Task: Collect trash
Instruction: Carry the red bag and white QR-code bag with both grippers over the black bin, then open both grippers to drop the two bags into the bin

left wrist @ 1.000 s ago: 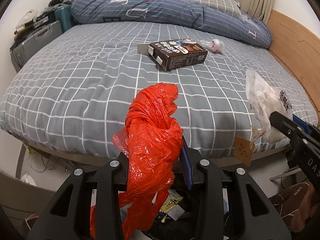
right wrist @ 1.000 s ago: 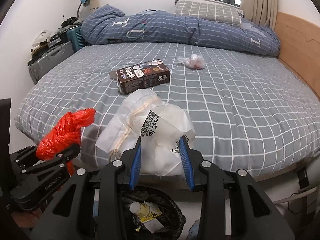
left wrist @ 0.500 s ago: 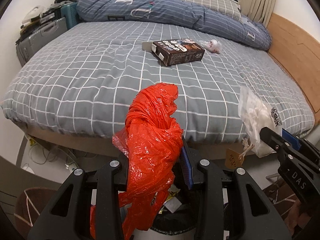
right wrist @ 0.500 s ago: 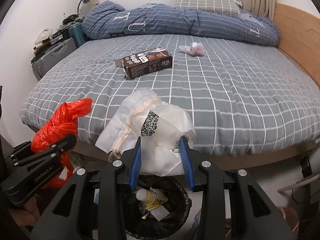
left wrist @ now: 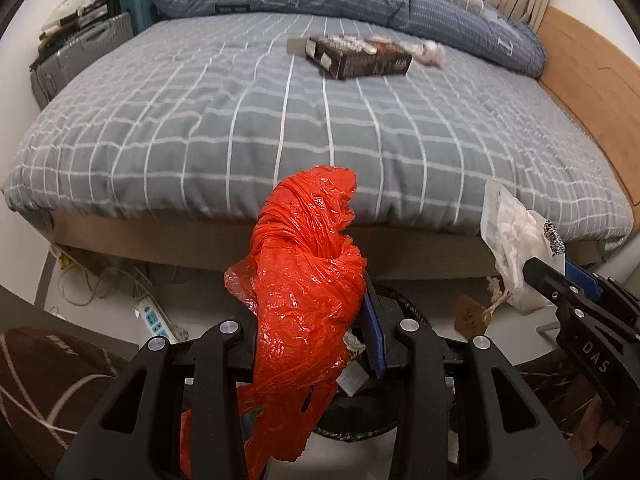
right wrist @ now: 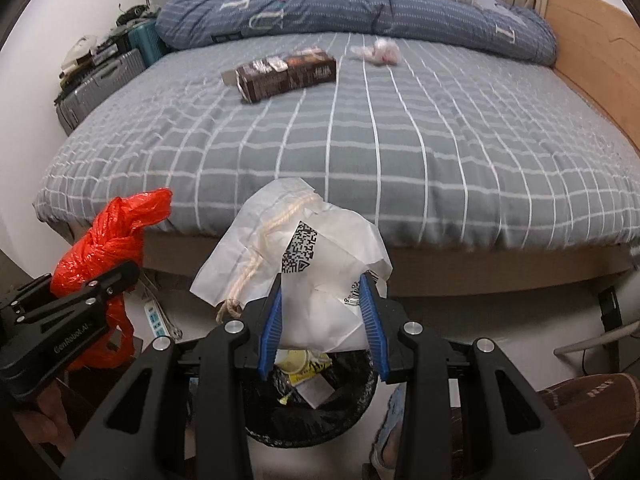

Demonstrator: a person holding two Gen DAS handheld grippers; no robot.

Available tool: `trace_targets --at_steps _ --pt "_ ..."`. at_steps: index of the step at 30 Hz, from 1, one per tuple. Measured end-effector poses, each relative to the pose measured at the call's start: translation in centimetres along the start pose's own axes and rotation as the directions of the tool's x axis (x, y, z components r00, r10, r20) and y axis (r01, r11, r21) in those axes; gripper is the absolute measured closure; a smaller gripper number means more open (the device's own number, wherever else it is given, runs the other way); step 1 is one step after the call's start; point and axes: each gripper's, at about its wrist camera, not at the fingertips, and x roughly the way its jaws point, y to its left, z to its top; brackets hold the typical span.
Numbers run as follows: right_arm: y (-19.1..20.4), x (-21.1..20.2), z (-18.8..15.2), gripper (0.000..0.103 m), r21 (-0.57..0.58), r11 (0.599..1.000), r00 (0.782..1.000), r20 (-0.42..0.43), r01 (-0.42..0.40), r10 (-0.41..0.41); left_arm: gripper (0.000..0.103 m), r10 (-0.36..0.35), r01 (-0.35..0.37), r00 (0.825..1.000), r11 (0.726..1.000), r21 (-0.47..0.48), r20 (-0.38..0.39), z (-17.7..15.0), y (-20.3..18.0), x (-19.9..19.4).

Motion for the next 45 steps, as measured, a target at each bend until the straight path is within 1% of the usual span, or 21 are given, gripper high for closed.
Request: trace_targets --at_steps 6,10,16,19,20,24,26,27,29,30,34,36,38,41,45 --pt "0.2 2.6 -1.3 0.067 -0.022 1.000 0.997 -0.069 -0.016 0.014 0.066 -0.018 0.018 0.998 1.000 0.002 -0.060 -1.0 0.0 2.7" --pt "0.8 4.6 -1.6 0.067 -0.040 0.999 0.993 -0.120 -0.027 0.022 0.066 -0.036 0.036 0.994 0.999 -0.002 -0.107 -1.4 0.5 4.6" --pt "2.1 6.6 -1.6 0.066 -0.060 0.997 0.987 -0.156 -0.042 0.032 0.066 -0.013 0.012 0.991 1.000 -0.010 -0.137 -1.5 1.6 6.4" --pt "3.0 7.7 -1.8 0.064 -0.072 0.996 0.983 -0.177 -0.051 0.038 0.066 0.004 -0.007 0.990 1.000 -0.019 -0.139 -1.7 2.6 6.6" --pt "3.2 7.9 -1.8 0.062 -0.076 0.996 0.983 -0.181 -0.054 0.040 0.066 0.009 -0.012 0.990 1.000 -0.023 -0.141 -1.8 2.9 6.7" --pt "4.5 8.9 -2.0 0.060 -0.100 0.993 0.980 -0.194 -0.062 0.042 0.066 0.023 -0.030 0.987 0.999 -0.041 -0.159 -2.2 3.9 7.2" --pt "4.7 9.1 -2.0 0.052 -0.105 0.993 0.980 -0.193 -0.059 0.038 0.066 0.023 -0.030 0.986 0.999 -0.042 -0.165 -2.4 4.1 7.3" --pt "4.7 9.1 -2.0 0.051 -0.104 0.993 0.981 -0.191 -0.060 0.040 0.066 0.022 -0.028 0.985 0.999 -0.037 -0.169 -2.5 4.0 7.4" --pt "4.4 9.3 -2.0 0.042 -0.102 0.993 0.982 -0.186 -0.055 0.035 0.066 0.020 -0.025 0.984 0.999 -0.030 -0.175 -2.6 3.8 7.7" --pt "4.2 9.3 -2.0 0.041 -0.099 0.994 0.982 -0.186 -0.051 0.032 0.066 0.017 -0.023 0.984 0.999 -0.027 -0.179 -2.6 3.6 7.8" --pt "2.6 9.5 -2.3 0.027 -0.075 0.997 0.983 -0.184 -0.035 0.021 0.066 0.010 -0.011 0.981 1.000 -0.005 -0.192 -2.5 2.6 8.6" --pt "1.5 9.4 -2.4 0.024 -0.055 0.998 0.983 -0.184 -0.020 0.010 0.066 0.006 -0.005 0.979 1.000 0.005 -0.202 -2.6 2.1 9.1" --pt "0.2 9.4 -2.6 0.018 -0.027 1.000 0.983 -0.186 -0.012 0.007 0.066 -0.009 0.011 0.976 1.000 0.007 -0.216 -2.7 1.4 9.5" --pt "-1.8 9.3 -2.8 0.013 0.005 1.000 0.981 -0.193 0.025 -0.023 0.066 -0.025 0.032 0.974 0.999 0.031 -0.226 -2.6 -0.5 9.9" --pt "-4.1 8.8 -3.0 0.011 0.017 0.997 0.979 -0.188 0.079 -0.074 0.066 -0.042 0.058 0.971 0.996 0.063 -0.234 -2.6 -3.0 10.3"
